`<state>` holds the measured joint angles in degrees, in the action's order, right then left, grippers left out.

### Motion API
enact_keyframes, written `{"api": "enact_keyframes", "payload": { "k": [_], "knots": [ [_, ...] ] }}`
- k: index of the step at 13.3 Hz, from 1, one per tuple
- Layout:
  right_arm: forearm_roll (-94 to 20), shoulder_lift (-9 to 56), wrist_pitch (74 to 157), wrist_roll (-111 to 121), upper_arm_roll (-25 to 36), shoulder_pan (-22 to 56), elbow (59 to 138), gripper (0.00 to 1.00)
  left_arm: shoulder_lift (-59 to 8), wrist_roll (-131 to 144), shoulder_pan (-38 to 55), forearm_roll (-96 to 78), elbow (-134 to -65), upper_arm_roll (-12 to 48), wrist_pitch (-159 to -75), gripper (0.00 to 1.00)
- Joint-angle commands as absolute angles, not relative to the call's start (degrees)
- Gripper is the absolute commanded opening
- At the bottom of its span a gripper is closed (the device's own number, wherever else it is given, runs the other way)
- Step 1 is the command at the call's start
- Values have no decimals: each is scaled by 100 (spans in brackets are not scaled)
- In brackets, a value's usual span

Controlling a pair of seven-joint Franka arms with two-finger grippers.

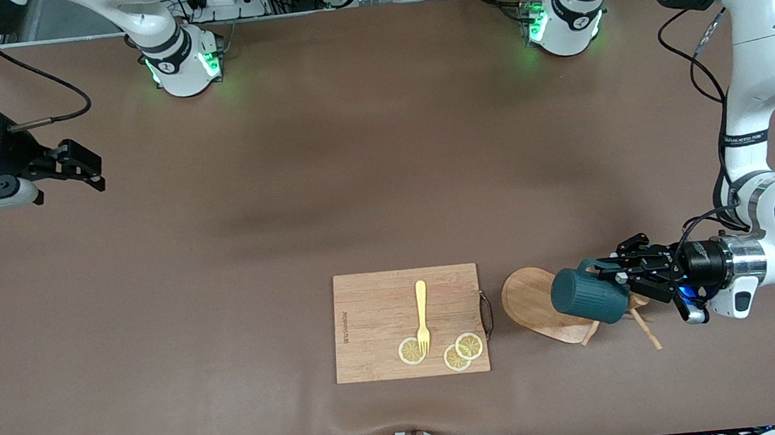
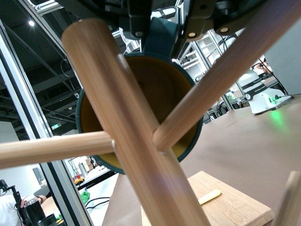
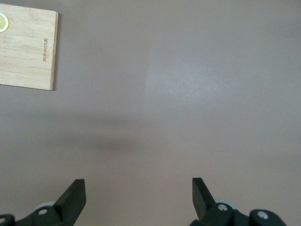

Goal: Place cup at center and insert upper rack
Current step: 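Hang the mug handle onto a tree peg with the left gripper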

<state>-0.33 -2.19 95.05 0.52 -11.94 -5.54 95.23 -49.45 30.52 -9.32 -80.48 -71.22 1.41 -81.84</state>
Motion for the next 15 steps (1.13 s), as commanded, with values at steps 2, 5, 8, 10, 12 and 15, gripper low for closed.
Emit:
{"api": "enact_keyframes", "payload": {
  "k": [2, 5, 8, 10, 12, 15],
  "knots": [
    [-79, -255, 9554, -35, -1160, -483, 9554, 100, -5027, 2874, -1046, -8209, -7075, 193, -7972, 0],
    [-79, -246, 9650, -35, -1151, -510, 9554, 100, -5071, 2734, -1116, -8287, -7084, 193, -7884, 0],
    [-79, -246, 9834, -35, -1151, -449, 9685, 100, -5150, 2540, -1169, -8314, -7075, 193, -7805, 0],
    [-79, -246, 9896, -35, -1151, -457, 9686, 100, -5150, 2523, -1169, -8314, -7075, 193, -7796, 0],
    [-88, -246, 9905, -35, -1151, -492, 9686, 100, -5168, 2496, -1169, -8314, -7075, 193, -7805, 0],
    [-123, -246, 9862, -44, -1151, -466, 9694, 100, -5186, 2505, -1143, -8332, -7075, 193, -7805, 28]
  ]
}}
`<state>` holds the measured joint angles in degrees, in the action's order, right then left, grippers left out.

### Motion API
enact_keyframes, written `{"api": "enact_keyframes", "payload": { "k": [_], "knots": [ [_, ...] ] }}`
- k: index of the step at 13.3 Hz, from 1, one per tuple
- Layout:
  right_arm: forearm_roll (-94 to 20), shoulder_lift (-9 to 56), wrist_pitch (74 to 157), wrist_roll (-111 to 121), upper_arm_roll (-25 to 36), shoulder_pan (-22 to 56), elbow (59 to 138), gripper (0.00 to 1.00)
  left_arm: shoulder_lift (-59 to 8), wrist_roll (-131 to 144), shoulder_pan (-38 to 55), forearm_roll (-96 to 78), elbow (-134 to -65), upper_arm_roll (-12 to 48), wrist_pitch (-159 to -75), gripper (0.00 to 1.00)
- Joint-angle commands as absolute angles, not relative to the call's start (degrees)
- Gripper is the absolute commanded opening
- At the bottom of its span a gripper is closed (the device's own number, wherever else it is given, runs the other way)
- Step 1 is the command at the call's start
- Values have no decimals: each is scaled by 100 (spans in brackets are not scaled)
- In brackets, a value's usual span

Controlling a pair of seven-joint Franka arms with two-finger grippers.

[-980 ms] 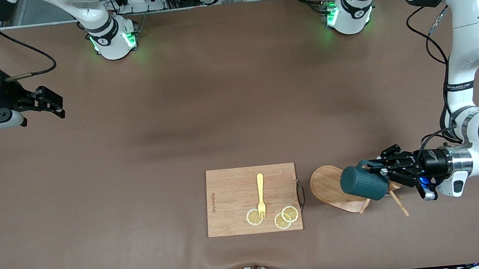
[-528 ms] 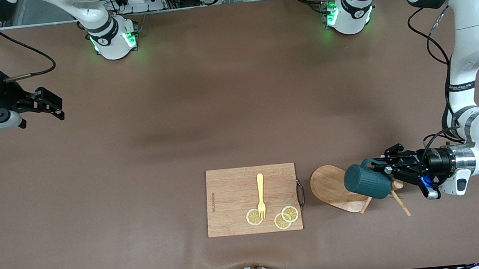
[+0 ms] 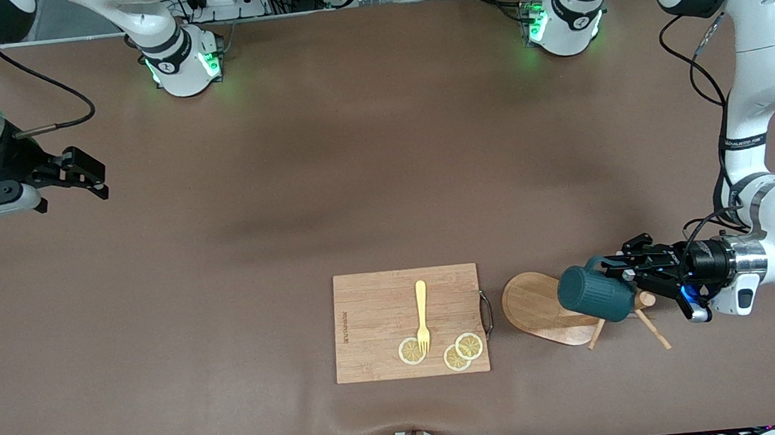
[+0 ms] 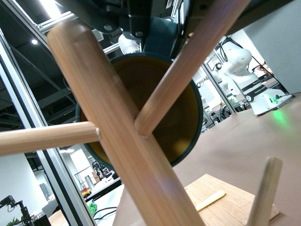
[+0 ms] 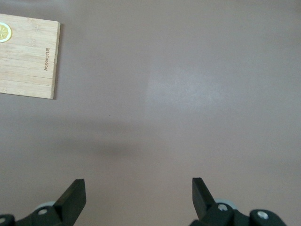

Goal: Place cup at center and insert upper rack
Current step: 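Hang the mug handle onto a tree peg with the left gripper, then open the left gripper to release the mug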

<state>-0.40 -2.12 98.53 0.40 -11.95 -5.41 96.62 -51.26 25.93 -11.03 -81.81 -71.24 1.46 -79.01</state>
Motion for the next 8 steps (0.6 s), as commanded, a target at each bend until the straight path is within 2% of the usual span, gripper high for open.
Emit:
{"api": "enact_keyframes", "payload": {
  "k": [1, 2, 3, 8],
  "knots": [
    [-132, -255, 9844, -44, -1160, -466, 9694, 100, -5194, 2505, -1116, -8341, -7075, 193, -7805, 42],
    [-158, -264, 9800, -44, -1160, -457, 9694, 100, -5194, 2548, -1108, -8341, -7075, 193, -7813, 74],
    [-202, -272, 9791, -44, -1160, -457, 9694, 100, -5177, 2566, -1090, -8341, -7075, 193, -7813, 100],
    [-316, -281, 9809, -44, -1134, -492, 9694, 100, -4774, 3618, -1169, -8332, -7031, 360, -7805, 100]
  ]
}}
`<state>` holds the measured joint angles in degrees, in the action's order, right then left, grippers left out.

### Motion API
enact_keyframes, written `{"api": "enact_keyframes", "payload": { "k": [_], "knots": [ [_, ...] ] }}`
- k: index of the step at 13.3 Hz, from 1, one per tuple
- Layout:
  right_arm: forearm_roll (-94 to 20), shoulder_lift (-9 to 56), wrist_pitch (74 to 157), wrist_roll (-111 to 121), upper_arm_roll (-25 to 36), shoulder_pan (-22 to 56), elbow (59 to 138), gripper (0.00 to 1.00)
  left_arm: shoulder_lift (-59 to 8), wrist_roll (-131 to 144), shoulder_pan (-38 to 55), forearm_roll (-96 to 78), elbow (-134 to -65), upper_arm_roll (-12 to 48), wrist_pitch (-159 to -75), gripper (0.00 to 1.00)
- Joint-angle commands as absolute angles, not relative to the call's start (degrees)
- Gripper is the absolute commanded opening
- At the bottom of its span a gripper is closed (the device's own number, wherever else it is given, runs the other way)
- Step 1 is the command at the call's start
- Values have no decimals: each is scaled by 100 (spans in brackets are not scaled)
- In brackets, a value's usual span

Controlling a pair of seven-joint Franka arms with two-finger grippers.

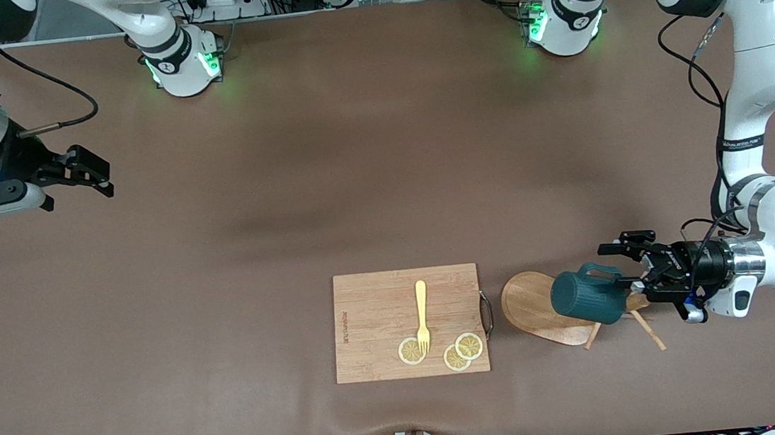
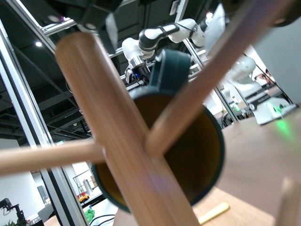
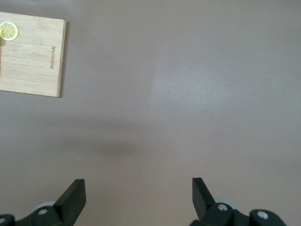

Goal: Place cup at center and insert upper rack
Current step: 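Open the left gripper to release the mug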

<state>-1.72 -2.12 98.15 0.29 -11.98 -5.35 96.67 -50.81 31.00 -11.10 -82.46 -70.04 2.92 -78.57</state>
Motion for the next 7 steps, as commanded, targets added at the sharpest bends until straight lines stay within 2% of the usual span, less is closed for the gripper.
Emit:
{"api": "enact_keyframes", "payload": {
  "k": [1, 3, 7],
  "knots": [
    [-316, -290, 9809, -44, -1116, -510, 9686, 100, -4564, 3926, -1169, -8315, -7031, 352, -7805, 100],
    [-316, -290, 9800, -26, -1099, -580, 9659, 100, -4133, 4358, -1169, -8253, -7031, 273, -7805, 100],
    [-308, -325, 9835, -18, -1099, -606, 9642, 100, -3245, 4509, -959, -6964, -7049, 308, -7813, 100]
  ]
}}
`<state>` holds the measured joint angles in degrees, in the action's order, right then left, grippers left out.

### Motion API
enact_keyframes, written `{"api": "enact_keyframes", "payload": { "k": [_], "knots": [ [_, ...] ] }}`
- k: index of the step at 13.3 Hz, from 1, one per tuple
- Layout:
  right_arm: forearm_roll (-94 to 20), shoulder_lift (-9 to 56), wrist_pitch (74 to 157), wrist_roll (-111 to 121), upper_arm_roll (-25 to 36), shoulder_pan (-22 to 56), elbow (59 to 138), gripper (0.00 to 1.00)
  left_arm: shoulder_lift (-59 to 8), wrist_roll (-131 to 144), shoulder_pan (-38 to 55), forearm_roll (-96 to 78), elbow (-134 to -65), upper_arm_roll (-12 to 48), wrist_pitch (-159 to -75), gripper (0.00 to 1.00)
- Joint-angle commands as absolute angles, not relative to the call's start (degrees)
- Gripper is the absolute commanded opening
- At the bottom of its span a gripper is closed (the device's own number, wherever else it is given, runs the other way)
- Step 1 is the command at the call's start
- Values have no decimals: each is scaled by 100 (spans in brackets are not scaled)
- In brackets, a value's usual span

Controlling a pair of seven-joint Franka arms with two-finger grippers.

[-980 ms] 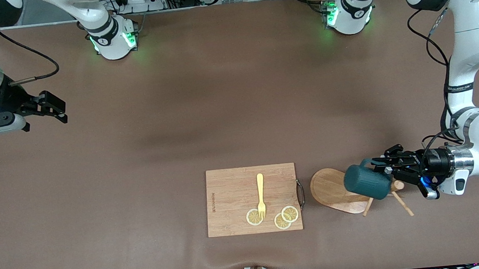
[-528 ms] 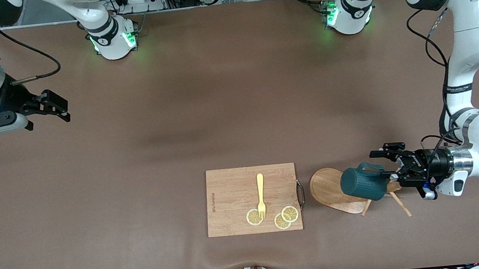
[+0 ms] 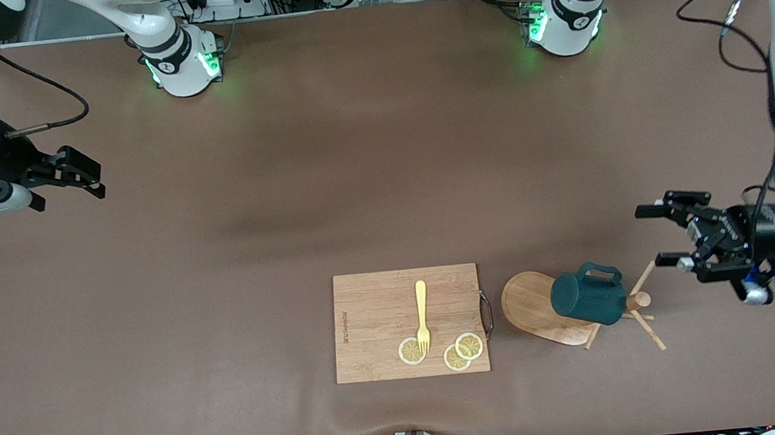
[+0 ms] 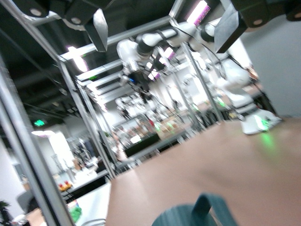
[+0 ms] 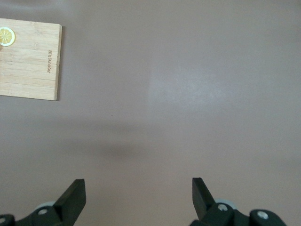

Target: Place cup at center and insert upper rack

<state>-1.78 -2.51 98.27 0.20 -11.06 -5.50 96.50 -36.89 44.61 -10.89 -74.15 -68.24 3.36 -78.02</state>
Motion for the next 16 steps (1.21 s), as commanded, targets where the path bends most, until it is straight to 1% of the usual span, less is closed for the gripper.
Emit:
{"api": "enact_keyframes", "payload": {
  "k": [1, 5, 11, 13, 16],
  "knots": [
    [-308, -334, 9826, -18, -1090, -606, 9607, 100, -3034, 4544, -862, -6622, -7049, 308, -7822, 100],
    [-316, -281, 9852, 70, -1090, -800, 9606, 100, -2383, 4509, -344, -5093, -7040, 316, -7919, 100],
    [-316, -272, 9862, 70, -1107, -791, 9624, 100, -1487, 4281, 508, -2843, -7084, 343, -7901, 100],
    [-316, -281, 9835, 70, -1107, -782, 9624, 100, -1258, 4184, 571, -2131, -7145, 570, -7866, 100],
    [-308, -264, 9905, 62, -1107, -791, 9624, 100, -1134, 4026, 563, -1154, -7189, 983, -7849, 100]
  ]
}}
